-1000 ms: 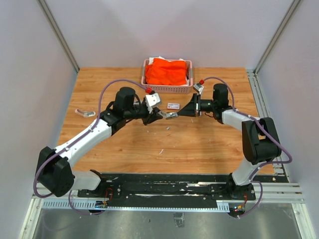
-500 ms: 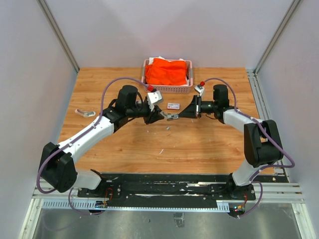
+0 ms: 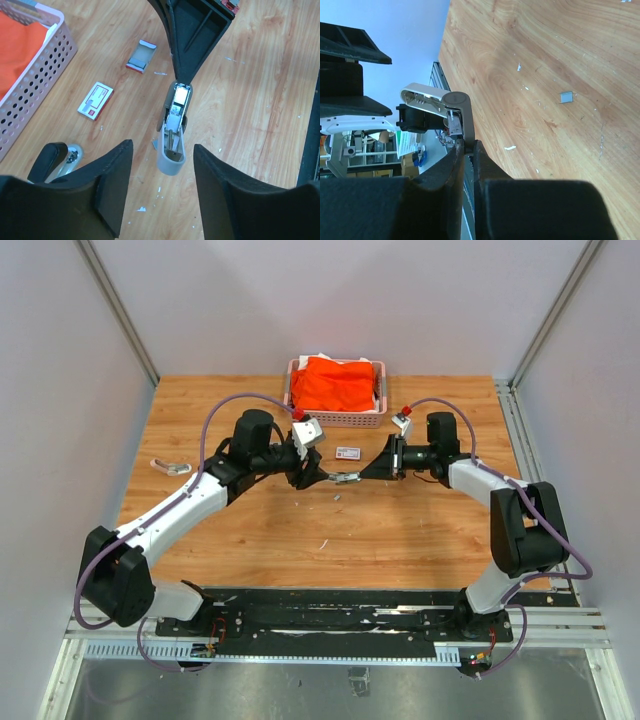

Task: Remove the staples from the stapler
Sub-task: Unload the staple at the center of the board.

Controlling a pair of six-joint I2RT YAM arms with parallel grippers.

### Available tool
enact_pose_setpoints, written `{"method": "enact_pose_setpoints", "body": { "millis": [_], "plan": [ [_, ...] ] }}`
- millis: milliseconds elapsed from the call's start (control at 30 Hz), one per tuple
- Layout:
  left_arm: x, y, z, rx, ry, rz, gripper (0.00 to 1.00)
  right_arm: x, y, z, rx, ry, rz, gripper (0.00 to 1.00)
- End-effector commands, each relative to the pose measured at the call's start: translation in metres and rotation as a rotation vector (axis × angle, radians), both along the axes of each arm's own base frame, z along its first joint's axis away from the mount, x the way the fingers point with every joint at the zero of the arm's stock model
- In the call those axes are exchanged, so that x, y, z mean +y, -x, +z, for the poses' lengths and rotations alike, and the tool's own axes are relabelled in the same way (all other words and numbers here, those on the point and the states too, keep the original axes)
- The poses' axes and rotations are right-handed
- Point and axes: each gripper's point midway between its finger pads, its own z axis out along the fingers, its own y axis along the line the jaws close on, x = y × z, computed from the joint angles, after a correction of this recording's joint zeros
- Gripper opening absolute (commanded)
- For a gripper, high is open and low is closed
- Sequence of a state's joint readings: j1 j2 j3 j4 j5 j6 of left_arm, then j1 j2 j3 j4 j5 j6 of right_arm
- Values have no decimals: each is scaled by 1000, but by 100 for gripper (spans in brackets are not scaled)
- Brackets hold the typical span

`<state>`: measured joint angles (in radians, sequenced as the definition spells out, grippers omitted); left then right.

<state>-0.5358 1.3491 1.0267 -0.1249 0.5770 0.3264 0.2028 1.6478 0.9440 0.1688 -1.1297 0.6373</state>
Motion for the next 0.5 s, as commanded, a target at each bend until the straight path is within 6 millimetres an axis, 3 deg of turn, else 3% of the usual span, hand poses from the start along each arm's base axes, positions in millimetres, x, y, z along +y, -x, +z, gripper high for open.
{"method": "enact_pose_setpoints", "body": {
  "millis": [0,333,467],
  "plan": [
    [-1,-4,16,-47,30,1,59,5,-2,18,-68,-8,23,0],
    [4,-1,12,-24,30,32,88,5,-5,19,-141,-3,59,0],
    [3,-2,21,2,61,51,98,2,-6,17,-200,40,68,0]
  ]
}}
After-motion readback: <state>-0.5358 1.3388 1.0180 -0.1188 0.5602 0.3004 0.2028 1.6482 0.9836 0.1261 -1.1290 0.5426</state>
